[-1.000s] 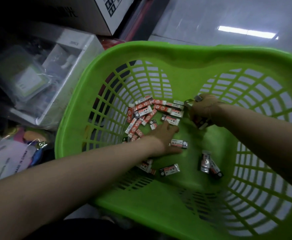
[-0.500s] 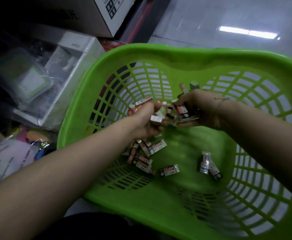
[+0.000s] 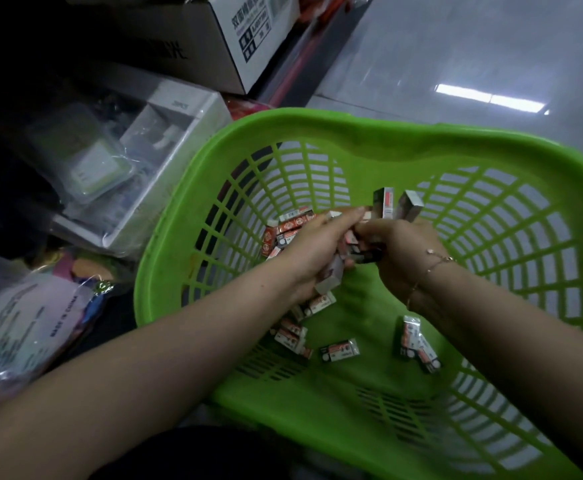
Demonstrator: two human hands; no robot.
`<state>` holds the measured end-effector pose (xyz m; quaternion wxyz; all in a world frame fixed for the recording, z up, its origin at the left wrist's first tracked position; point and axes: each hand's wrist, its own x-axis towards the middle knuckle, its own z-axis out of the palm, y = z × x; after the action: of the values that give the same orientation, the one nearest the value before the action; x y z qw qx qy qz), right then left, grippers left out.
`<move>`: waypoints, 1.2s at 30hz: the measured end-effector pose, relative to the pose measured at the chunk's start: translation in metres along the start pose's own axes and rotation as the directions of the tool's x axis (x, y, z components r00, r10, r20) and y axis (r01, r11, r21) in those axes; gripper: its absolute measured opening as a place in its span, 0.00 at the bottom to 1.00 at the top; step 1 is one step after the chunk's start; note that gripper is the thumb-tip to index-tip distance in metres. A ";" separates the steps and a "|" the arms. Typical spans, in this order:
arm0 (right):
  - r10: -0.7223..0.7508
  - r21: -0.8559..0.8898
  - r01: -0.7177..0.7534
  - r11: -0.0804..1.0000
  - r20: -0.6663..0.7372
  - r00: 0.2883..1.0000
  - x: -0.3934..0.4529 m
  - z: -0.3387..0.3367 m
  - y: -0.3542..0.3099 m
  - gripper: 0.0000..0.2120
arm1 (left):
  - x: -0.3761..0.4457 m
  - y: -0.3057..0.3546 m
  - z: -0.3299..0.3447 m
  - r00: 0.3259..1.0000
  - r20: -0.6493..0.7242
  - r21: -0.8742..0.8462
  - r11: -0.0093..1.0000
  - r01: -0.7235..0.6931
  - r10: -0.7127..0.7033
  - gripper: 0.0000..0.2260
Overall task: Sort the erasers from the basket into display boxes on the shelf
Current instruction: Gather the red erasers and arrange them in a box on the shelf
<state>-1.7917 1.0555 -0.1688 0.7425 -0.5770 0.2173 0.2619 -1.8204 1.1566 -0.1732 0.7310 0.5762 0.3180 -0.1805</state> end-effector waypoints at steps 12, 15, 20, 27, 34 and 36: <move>0.020 -0.175 -0.049 0.983 -0.164 0.986 -0.093 0.043 -0.124 0.12 | -0.107 0.115 0.006 0.964 -0.258 -0.374 0.915 -0.154 0.056 0.08; 0.153 -0.266 -0.160 0.951 -0.047 0.987 -0.165 0.071 -0.194 0.04 | -0.179 0.188 0.002 0.936 -0.353 -0.521 0.826 -0.214 0.020 0.07; 0.286 -0.259 -0.211 0.943 0.300 0.910 -0.316 0.143 -0.322 0.10 | -0.310 0.311 0.008 0.722 -0.679 -0.371 0.785 -0.495 0.134 0.09; -0.048 -0.434 0.300 0.850 0.502 0.864 -0.464 0.212 -0.476 0.02 | -0.463 0.463 0.032 0.587 -0.797 -0.324 0.717 -0.617 0.145 0.07; -0.103 -0.460 0.405 0.790 0.552 0.827 -0.512 0.239 -0.577 0.04 | -0.567 0.545 0.026 0.782 -0.618 -0.691 0.423 -0.586 0.073 0.03; -0.129 -0.347 0.402 0.848 0.600 0.790 -0.518 0.255 -0.592 0.08 | -0.590 0.554 0.018 0.804 -0.584 -0.684 0.464 -0.563 0.114 0.04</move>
<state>-1.8059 1.1143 0.6563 0.6456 -0.6587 -0.1614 0.3511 -1.8988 1.2287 0.6296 0.8369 0.2344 0.4013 0.2892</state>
